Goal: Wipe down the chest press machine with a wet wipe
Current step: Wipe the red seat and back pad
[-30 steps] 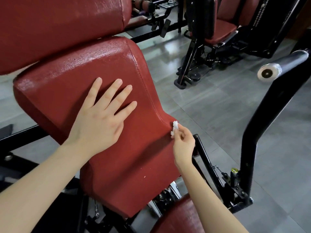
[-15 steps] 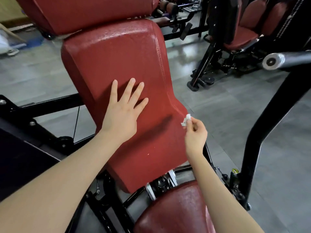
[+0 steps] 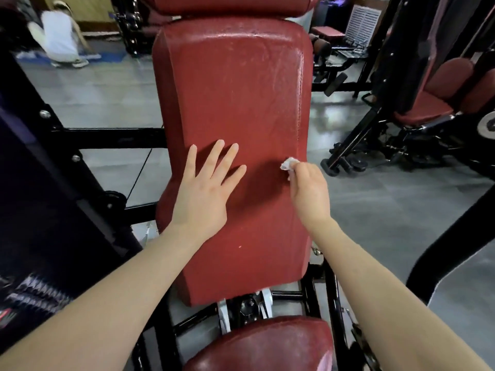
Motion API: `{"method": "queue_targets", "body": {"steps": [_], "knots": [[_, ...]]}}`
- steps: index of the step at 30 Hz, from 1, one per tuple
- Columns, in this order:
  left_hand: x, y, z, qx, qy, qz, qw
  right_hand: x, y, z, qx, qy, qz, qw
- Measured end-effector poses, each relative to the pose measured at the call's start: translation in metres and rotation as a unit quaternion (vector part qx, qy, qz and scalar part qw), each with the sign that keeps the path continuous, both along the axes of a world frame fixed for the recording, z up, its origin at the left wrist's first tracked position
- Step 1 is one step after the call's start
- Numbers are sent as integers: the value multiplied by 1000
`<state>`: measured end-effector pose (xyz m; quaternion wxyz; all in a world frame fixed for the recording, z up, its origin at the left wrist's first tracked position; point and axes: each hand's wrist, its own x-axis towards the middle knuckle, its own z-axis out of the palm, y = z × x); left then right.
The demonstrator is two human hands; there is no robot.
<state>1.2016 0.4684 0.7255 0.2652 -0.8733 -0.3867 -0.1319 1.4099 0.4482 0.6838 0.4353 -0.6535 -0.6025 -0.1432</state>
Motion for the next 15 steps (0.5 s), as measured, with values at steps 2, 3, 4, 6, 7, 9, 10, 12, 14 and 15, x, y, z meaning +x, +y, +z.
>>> {"method": "queue_targets", "body": {"steps": [2,3,4,6,7,9,10,12,14,15], "knots": [[2,0,-11,10,-31,5,999,16,5,-21,23,-73,46,996],[4,1,-16,17,-43,10,999,24,3,-35,28,-96,64,993],[5,1,-20,24,-54,18,998,32,0,-46,26,-126,104,986],[10,-1,-29,31,-79,39,996,44,-5,-62,27,-220,163,962],[13,-3,-33,31,-91,50,994,50,-4,-66,47,-261,175,948],[18,-6,-40,30,-116,71,990,57,0,-60,102,-306,145,936],[21,-8,-42,27,-128,78,988,58,0,-49,125,-330,121,928],[24,-15,-46,16,-155,89,984,64,2,-31,158,-358,101,915],[24,-23,-51,3,-187,100,977,70,9,-17,175,-351,138,909],[23,-27,-54,-6,-203,107,973,70,14,-13,172,-338,177,908]]}}
